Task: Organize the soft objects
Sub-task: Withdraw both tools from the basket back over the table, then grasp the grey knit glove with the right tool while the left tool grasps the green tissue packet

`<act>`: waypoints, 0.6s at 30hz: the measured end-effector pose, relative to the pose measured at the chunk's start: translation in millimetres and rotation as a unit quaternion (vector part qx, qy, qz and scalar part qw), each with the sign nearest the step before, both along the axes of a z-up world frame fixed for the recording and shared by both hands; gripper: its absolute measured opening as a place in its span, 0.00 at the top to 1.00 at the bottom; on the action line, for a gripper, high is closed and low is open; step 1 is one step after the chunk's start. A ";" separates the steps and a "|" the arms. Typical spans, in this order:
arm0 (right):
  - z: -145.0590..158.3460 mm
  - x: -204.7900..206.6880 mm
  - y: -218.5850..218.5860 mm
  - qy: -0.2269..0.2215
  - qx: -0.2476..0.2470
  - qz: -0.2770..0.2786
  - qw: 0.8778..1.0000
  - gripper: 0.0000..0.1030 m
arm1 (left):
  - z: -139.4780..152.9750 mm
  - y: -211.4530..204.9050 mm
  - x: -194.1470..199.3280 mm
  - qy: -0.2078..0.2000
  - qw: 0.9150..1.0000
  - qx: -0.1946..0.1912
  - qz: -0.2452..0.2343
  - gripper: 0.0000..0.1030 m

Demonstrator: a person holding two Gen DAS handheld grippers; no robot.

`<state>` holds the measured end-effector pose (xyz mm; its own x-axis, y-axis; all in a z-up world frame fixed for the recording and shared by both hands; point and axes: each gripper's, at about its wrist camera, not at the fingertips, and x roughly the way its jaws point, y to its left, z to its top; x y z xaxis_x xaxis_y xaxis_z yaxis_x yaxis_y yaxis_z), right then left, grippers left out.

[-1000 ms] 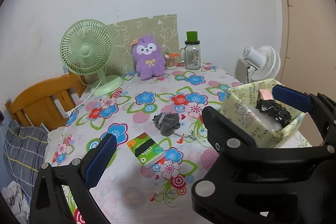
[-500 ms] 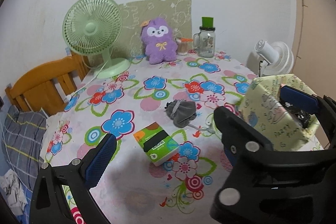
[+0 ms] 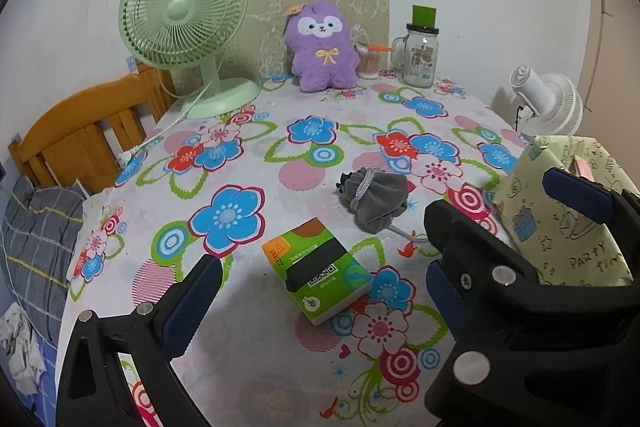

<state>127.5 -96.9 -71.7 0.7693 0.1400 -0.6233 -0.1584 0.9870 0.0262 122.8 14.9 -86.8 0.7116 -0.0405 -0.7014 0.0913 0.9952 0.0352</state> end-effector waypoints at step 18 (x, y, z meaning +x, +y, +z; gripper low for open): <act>-35.4 37.3 6.1 0.042 -0.003 0.000 0.999 0.03 | -33.8 0.9 32.9 0.047 0.999 0.006 0.018 0.01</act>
<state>164.7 -90.9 -107.1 0.7141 0.1352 -0.6869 -0.1550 0.9874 0.0333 155.7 15.8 -120.5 0.6431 -0.0072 -0.7657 0.0599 0.9974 0.0409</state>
